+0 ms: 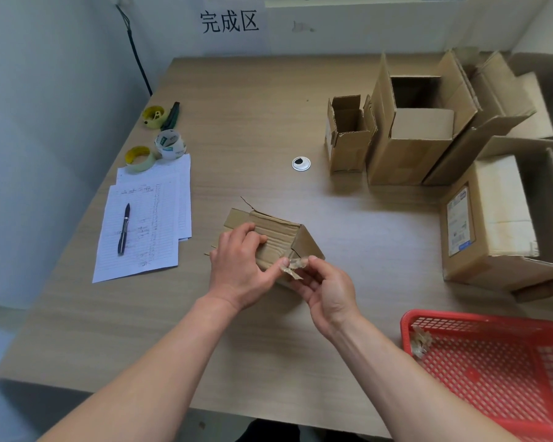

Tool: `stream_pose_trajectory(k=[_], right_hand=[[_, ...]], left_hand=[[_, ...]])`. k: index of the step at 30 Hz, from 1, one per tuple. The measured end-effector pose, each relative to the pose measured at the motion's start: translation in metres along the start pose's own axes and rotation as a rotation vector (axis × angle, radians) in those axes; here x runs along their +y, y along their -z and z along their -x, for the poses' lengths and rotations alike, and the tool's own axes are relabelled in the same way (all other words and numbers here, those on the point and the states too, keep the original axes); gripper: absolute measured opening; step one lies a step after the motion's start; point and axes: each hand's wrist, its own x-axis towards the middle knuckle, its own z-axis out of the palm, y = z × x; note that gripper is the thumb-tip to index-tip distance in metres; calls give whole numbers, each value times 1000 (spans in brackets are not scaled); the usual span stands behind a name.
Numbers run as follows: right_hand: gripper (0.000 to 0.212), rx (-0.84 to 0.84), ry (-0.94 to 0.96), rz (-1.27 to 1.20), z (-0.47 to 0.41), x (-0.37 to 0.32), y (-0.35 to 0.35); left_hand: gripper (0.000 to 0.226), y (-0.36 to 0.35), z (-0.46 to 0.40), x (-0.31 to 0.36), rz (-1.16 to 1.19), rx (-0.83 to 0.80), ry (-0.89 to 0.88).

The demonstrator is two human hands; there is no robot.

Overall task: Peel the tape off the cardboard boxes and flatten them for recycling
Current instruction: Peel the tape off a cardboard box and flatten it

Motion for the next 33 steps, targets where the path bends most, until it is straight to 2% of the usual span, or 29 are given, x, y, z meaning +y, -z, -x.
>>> stream_pose_trajectory(k=[9, 14, 20, 24, 33], right_hand=[[15, -27, 16, 128, 2, 6, 0], [13, -25, 36, 191, 6, 8, -3], [11, -90, 2, 215, 9, 3, -7], [17, -116, 58, 303, 8, 0, -10], [20, -146, 119, 485, 0, 0, -15]], left_hand=[[86, 22, -11, 2, 81, -131, 20], [67, 37, -22, 14, -42, -240, 60], [78, 52, -29, 31, -181, -347, 100], [80, 58, -27, 38, -229, -353, 115], [51, 64, -24, 37, -139, -343, 227]])
